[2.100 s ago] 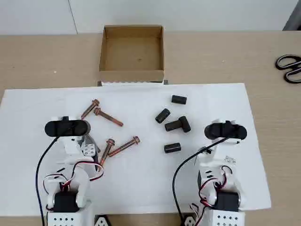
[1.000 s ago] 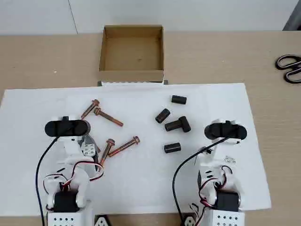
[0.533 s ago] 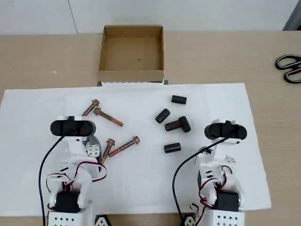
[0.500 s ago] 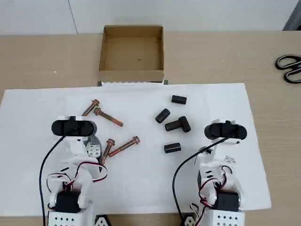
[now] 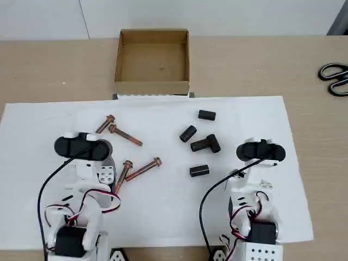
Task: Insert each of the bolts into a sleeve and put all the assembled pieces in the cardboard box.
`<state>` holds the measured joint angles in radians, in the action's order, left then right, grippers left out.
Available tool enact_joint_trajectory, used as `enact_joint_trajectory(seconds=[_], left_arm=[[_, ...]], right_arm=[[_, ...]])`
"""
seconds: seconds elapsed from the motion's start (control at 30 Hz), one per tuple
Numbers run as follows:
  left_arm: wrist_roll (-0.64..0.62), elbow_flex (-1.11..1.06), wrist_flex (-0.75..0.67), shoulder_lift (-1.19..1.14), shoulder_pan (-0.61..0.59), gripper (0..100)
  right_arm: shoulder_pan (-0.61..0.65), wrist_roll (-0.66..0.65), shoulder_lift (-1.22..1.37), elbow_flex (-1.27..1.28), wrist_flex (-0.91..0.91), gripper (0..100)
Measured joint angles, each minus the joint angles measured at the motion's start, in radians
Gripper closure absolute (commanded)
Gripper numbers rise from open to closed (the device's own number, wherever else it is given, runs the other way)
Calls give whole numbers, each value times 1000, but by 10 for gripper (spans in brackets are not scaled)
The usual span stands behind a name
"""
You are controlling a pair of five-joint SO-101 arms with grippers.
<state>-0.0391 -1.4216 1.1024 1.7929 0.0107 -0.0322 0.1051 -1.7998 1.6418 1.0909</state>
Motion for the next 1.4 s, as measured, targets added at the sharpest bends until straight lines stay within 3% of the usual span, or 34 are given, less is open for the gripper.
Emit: enact_joint_trajectory(seconds=[0.1, 0.33, 0.6, 1.4], left_arm=[[17, 110, 34, -44, -2, 992], [17, 485, 107, -396, -43, 993], [-97, 822, 299, -778, -104, 992], [-106, 859, 311, -1014, -104, 991]], right_arm=[[0, 0, 0, 0, 0, 995], [0, 0, 0, 0, 0, 995], [11, 0, 0, 0, 0, 995], [14, 0, 0, -43, -20, 995]])
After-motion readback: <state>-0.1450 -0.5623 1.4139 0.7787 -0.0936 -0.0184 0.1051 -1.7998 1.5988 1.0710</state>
